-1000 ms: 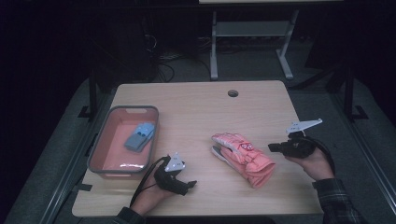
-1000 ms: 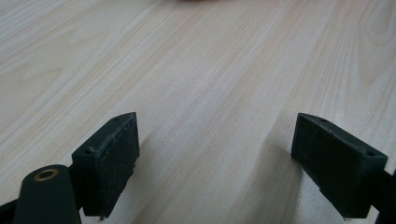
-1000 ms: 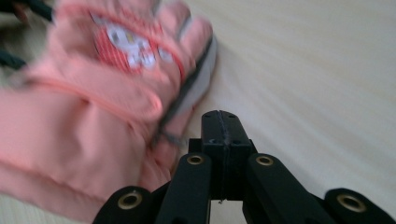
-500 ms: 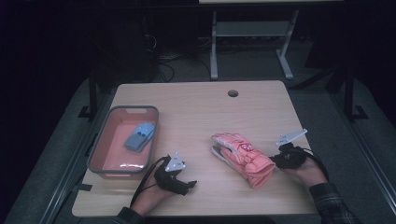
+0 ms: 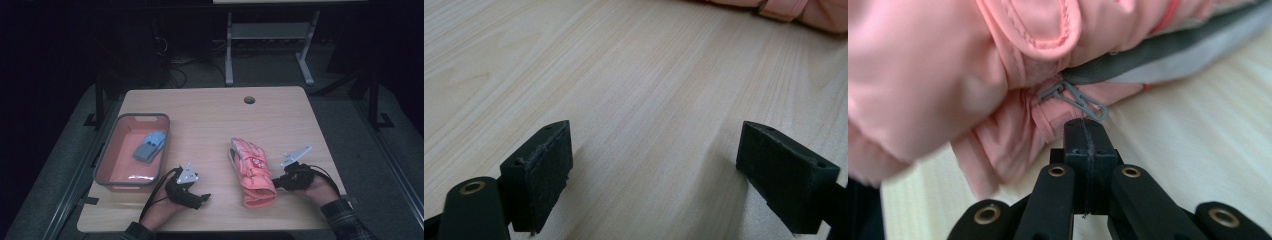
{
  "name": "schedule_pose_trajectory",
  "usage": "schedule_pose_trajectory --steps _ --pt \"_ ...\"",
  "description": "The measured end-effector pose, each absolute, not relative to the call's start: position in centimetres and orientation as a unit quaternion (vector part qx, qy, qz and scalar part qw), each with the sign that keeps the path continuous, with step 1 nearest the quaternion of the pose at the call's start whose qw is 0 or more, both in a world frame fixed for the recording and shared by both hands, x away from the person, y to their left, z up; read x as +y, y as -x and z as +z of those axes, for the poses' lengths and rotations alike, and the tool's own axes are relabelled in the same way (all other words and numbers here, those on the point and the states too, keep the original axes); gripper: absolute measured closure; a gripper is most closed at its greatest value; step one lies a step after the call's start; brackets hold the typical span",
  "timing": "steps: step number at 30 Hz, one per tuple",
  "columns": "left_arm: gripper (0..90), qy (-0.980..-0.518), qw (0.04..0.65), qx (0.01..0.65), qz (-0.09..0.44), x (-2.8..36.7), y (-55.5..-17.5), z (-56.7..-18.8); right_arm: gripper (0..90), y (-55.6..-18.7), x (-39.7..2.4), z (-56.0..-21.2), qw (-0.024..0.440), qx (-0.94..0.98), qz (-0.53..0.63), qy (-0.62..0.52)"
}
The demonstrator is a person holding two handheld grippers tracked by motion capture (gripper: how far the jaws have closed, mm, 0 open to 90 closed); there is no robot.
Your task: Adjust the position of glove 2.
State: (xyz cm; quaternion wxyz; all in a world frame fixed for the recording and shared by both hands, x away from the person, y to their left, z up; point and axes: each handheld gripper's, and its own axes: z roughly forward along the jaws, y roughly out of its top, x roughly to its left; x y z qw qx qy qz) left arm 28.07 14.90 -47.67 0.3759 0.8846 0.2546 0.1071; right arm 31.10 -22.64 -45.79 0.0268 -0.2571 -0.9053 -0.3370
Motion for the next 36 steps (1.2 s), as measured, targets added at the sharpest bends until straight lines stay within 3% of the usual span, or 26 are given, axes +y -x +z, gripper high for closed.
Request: schedule_pose_trajectory --steps 13,29,35,36 --pt "14.2 -0.885 0.376 0.255 0.106 14.9 -28.1 -47.7 90.0 -30.0 -18.9 -45.9 0.044 -0.916 -0.336 0.215" --pt "13.9 -0.885 0.375 0.254 0.105 14.9 -28.1 -47.7 90.0 -30.0 -15.0 -46.0 0.026 -0.923 -0.345 0.171" --pt "12.9 -0.887 0.375 0.251 0.103 14.9 -28.1 -47.7 89.9 -29.7 -15.6 -45.6 0.016 -0.917 -0.354 0.185" --pt "12.8 -0.886 0.376 0.250 0.102 14.9 -28.1 -47.7 86.1 -29.6 -16.0 -45.4 0.018 -0.913 -0.358 0.195"
